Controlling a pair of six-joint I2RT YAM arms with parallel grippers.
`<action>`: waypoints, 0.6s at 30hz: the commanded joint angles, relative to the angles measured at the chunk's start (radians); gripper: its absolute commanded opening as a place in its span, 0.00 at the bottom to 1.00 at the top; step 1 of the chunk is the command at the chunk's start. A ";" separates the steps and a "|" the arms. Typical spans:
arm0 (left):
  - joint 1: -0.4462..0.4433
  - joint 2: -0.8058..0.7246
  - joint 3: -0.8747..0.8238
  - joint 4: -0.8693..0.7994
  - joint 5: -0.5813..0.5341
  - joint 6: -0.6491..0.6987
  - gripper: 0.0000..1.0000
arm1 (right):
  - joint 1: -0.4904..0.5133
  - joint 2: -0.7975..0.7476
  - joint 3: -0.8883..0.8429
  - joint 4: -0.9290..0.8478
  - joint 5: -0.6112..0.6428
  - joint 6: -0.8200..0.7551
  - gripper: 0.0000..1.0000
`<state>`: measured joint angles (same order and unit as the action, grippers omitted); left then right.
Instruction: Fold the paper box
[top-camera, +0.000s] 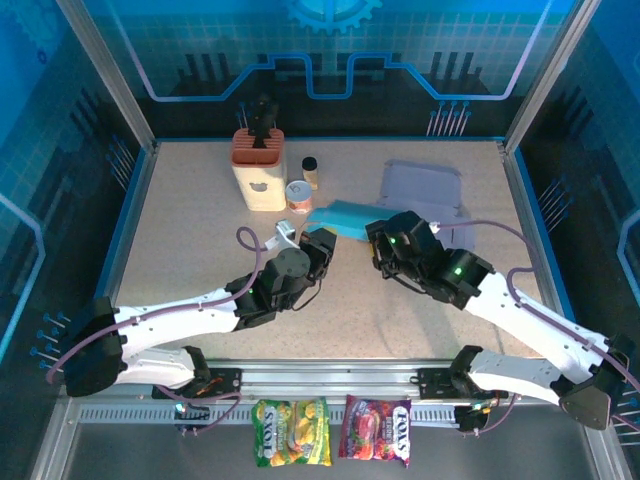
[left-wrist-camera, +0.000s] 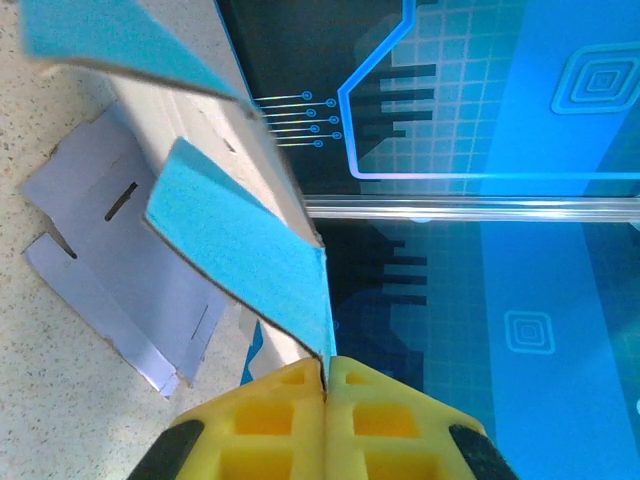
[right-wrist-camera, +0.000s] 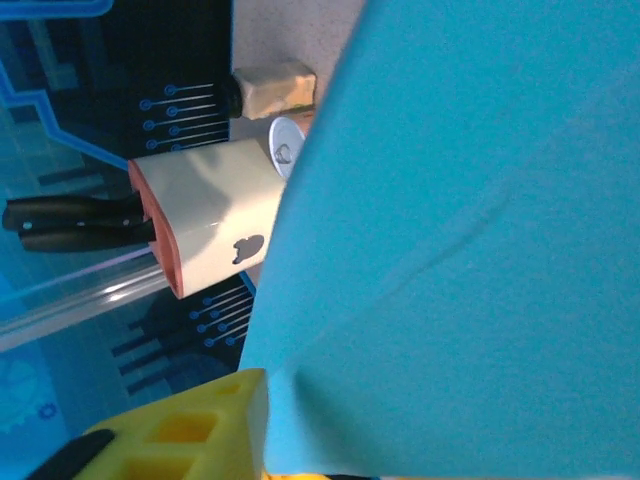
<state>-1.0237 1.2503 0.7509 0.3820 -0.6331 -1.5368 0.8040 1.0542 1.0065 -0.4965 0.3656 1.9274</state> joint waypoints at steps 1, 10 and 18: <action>-0.003 0.015 0.047 0.030 0.019 0.050 0.00 | -0.037 0.007 0.040 0.025 -0.006 -0.040 0.24; 0.026 -0.042 0.180 -0.206 0.116 0.270 0.61 | -0.190 0.059 0.186 0.053 -0.110 -0.227 0.00; 0.086 -0.248 0.303 -0.723 0.126 0.777 0.91 | -0.356 0.211 0.562 -0.233 -0.443 -0.367 0.00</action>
<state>-0.9539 1.0664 1.0435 -0.1097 -0.5259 -1.0508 0.4755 1.2362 1.4616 -0.5873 0.0799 1.6535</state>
